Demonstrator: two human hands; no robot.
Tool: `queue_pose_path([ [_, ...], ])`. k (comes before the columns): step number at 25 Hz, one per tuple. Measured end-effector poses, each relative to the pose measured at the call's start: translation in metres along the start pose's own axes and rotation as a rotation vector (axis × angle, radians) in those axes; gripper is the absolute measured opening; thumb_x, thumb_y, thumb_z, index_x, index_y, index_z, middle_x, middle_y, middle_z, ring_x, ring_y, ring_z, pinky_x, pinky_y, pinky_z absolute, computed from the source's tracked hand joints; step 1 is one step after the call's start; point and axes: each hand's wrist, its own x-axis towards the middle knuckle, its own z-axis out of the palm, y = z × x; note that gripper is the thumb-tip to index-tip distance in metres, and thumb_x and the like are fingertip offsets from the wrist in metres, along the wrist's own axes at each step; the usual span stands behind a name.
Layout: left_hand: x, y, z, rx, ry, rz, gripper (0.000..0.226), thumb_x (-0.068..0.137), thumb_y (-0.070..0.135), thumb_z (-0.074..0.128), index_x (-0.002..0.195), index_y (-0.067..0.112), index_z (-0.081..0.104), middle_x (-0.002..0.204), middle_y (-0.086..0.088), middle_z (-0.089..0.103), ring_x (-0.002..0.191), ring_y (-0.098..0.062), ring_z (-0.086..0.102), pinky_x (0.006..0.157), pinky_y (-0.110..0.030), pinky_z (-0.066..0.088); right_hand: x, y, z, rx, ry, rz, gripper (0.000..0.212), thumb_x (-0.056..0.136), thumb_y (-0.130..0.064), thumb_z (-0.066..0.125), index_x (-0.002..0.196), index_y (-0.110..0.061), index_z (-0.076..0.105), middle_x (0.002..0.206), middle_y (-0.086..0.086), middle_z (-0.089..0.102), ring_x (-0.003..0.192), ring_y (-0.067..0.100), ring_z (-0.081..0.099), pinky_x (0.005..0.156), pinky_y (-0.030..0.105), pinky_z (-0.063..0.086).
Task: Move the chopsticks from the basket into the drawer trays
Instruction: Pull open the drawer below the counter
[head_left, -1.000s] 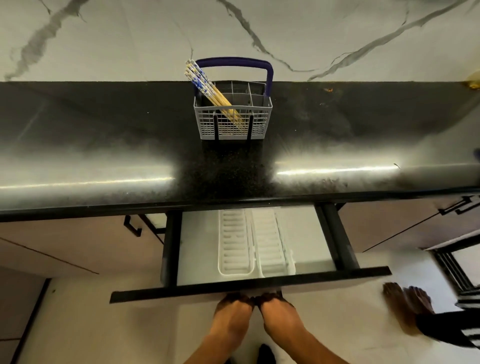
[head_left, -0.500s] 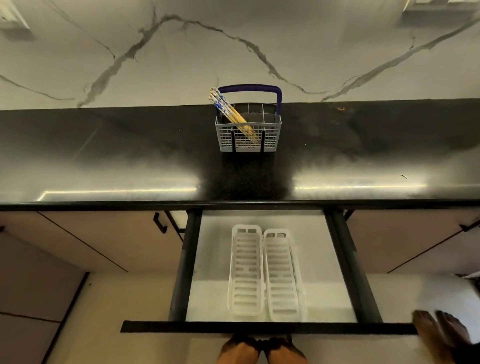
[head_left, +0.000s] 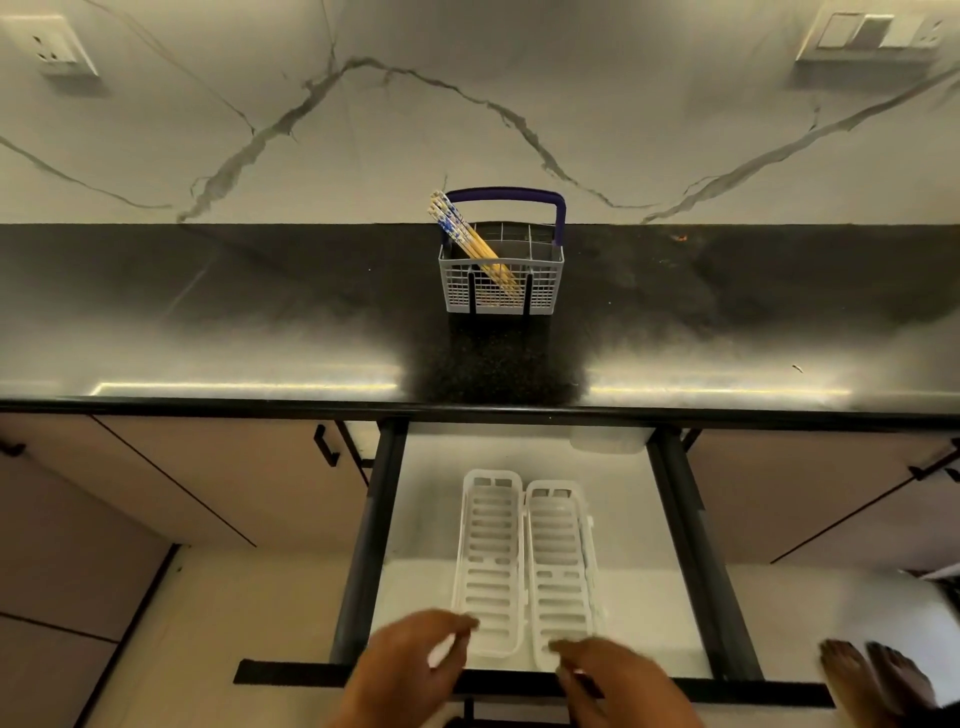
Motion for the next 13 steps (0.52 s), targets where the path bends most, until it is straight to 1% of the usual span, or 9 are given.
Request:
queue_pose_path([
  [1, 0.012, 0.002, -0.009, 0.003, 0.09, -0.03, 0.023, 0.086, 0.036, 0.064, 0.106, 0.036, 0.076, 0.098, 0.024, 0.073, 0.09, 0.011, 0.066, 0.087, -0.003, 0.047, 0.002, -0.007, 0.01, 0.062, -0.011, -0.037, 0.035, 0.099, -0.04, 0.052, 0.133, -0.05, 0.051, 0.14, -0.014, 0.058, 0.128, 0.002, 0.053, 0.114, 0.021, 0.035],
  [2, 0.026, -0.003, -0.013, -0.021, 0.124, -0.079, 0.025, 0.088, 0.032, 0.066, 0.111, 0.031, 0.074, 0.1, 0.02, 0.072, 0.092, 0.007, 0.067, 0.089, -0.009, 0.05, -0.004, -0.011, 0.008, 0.015, 0.003, 0.038, 0.034, 0.098, -0.035, 0.055, 0.131, -0.045, 0.056, 0.131, -0.013, 0.064, 0.118, 0.0, 0.058, 0.11, 0.022, 0.042],
  [3, 0.039, -0.005, -0.017, -0.044, 0.076, -0.172, 0.029, 0.09, 0.03, 0.067, 0.118, 0.027, 0.071, 0.104, 0.016, 0.071, 0.094, 0.003, 0.066, 0.091, -0.014, 0.051, 0.01, -0.004, 0.002, 0.052, 0.056, 0.042, 0.034, 0.098, -0.031, 0.056, 0.131, -0.038, 0.059, 0.122, -0.012, 0.068, 0.109, 0.0, 0.062, 0.104, 0.023, 0.047],
  [4, 0.053, -0.012, -0.016, -0.088, 0.011, -0.264, 0.035, 0.09, 0.03, 0.068, 0.124, 0.025, 0.066, 0.108, 0.012, 0.07, 0.096, 0.0, 0.065, 0.09, -0.015, 0.051, 0.02, 0.0, -0.001, 0.042, 0.079, 0.056, 0.035, 0.098, -0.028, 0.056, 0.133, -0.032, 0.06, 0.115, -0.011, 0.069, 0.102, 0.001, 0.064, 0.098, 0.022, 0.051],
  [6, 0.075, -0.02, -0.014, -0.1, -0.095, -0.393, 0.047, 0.09, 0.033, 0.069, 0.134, 0.023, 0.057, 0.118, 0.005, 0.066, 0.103, -0.006, 0.062, 0.09, -0.017, 0.049, 0.044, 0.007, 0.001, -0.015, 0.109, 0.101, 0.038, 0.099, -0.027, 0.055, 0.137, -0.027, 0.057, 0.111, -0.01, 0.068, 0.093, 0.005, 0.065, 0.087, 0.017, 0.052],
  [7, 0.083, -0.021, -0.013, -0.08, -0.13, -0.416, 0.052, 0.09, 0.035, 0.068, 0.138, 0.023, 0.053, 0.124, 0.002, 0.064, 0.109, -0.01, 0.061, 0.093, -0.02, 0.048, 0.055, 0.009, 0.002, -0.02, 0.11, 0.142, 0.039, 0.099, -0.028, 0.054, 0.139, -0.026, 0.055, 0.112, -0.01, 0.067, 0.093, 0.007, 0.065, 0.085, 0.017, 0.051],
  [9, 0.099, -0.03, -0.009, -0.027, -0.192, -0.45, 0.059, 0.091, 0.037, 0.065, 0.144, 0.022, 0.044, 0.132, -0.002, 0.06, 0.118, -0.015, 0.058, 0.099, -0.025, 0.047, 0.072, 0.011, 0.005, -0.056, 0.091, 0.213, 0.043, 0.099, -0.032, 0.054, 0.141, -0.026, 0.053, 0.115, -0.009, 0.065, 0.097, 0.008, 0.065, 0.087, 0.02, 0.052],
  [13, 0.119, -0.038, -0.005, 0.007, -0.29, -0.525, 0.067, 0.091, 0.037, 0.064, 0.149, 0.02, 0.035, 0.139, -0.005, 0.053, 0.124, -0.02, 0.055, 0.102, -0.031, 0.048, 0.089, 0.016, 0.015, -0.075, 0.027, 0.365, 0.051, 0.097, -0.035, 0.054, 0.146, -0.022, 0.044, 0.136, -0.002, 0.059, 0.12, 0.016, 0.06, 0.102, 0.029, 0.049],
])
